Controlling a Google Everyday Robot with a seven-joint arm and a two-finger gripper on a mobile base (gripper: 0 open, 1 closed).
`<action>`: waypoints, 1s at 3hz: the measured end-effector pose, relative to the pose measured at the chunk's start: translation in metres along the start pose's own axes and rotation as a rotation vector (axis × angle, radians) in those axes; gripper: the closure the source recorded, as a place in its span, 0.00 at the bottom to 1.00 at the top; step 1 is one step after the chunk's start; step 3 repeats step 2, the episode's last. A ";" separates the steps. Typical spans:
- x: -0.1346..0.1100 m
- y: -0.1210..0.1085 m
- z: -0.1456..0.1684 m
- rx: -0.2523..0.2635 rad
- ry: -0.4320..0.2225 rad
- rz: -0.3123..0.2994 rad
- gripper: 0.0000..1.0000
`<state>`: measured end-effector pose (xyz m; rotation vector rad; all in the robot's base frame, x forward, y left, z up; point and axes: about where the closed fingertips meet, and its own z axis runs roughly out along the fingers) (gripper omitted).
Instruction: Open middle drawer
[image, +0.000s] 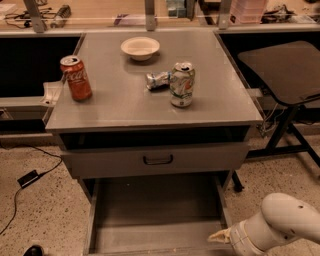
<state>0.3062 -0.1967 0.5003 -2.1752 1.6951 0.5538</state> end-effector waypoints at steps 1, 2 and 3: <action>0.001 0.001 -0.001 0.004 0.001 -0.003 0.00; 0.001 0.001 -0.001 0.004 0.001 -0.003 0.00; 0.001 0.001 -0.001 0.004 0.001 -0.003 0.00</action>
Offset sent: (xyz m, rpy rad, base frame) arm -0.0008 -0.0015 0.0008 0.0002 -0.0052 0.0007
